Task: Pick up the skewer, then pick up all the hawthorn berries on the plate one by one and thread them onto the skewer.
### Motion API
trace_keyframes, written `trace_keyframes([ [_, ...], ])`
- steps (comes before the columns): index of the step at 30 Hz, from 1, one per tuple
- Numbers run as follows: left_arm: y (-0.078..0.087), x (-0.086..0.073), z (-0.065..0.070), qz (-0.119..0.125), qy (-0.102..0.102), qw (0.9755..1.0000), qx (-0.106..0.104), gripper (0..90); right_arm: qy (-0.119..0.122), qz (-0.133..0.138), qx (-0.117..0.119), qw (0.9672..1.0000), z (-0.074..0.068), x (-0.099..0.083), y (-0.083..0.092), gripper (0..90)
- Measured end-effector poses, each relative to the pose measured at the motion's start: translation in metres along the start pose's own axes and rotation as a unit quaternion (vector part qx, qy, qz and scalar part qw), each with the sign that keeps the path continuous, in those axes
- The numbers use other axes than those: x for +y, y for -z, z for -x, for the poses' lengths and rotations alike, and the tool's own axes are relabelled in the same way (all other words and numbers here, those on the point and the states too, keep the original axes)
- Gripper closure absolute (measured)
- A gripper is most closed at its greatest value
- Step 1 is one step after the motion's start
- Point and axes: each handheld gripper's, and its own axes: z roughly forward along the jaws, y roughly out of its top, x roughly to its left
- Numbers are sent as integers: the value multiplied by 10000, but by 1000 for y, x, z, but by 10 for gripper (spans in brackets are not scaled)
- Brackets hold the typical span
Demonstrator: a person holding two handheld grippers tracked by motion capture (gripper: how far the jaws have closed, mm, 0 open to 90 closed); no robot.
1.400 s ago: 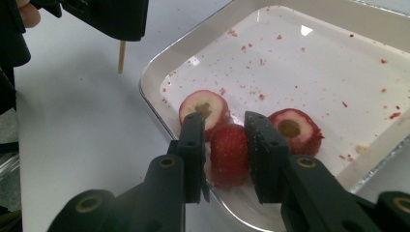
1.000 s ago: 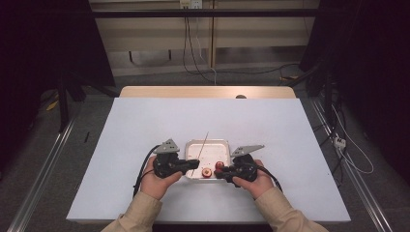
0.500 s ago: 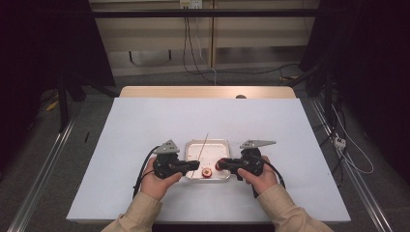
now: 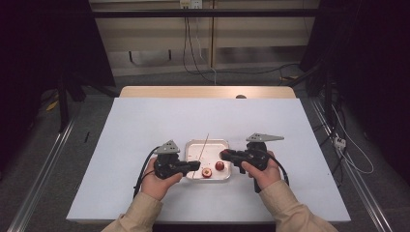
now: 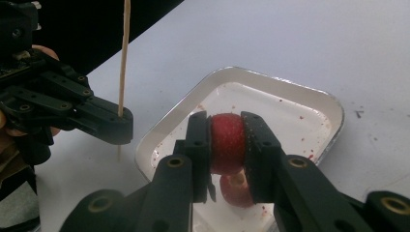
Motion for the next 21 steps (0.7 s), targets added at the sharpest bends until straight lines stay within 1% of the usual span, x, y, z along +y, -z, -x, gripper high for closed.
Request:
trace_keyframes([
  [5,2,0,1,-16,-10,10000,4,892,-38,95,-56,9999,2,3,3,746],
  [11,5,-1,2,71,20,10000,-10,892,-15,184,-113,9998,2,10,6,746],
  [14,5,-2,1,5,-10,10000,-10,892,8,250,-131,9996,1,15,7,746],
  [16,3,-3,1,18,25,10000,-34,892,17,285,-151,9995,1,18,9,746],
  [17,2,-3,1,-1,7,10000,-47,892,-5,294,-163,9994,1,19,9,746],
  [19,1,-3,3,12,37,10000,-79,892,-12,315,-183,9993,1,22,9,746],
  [21,1,-3,3,-18,4,10000,-83,892,-33,360,-176,9992,1,24,10,746],
])
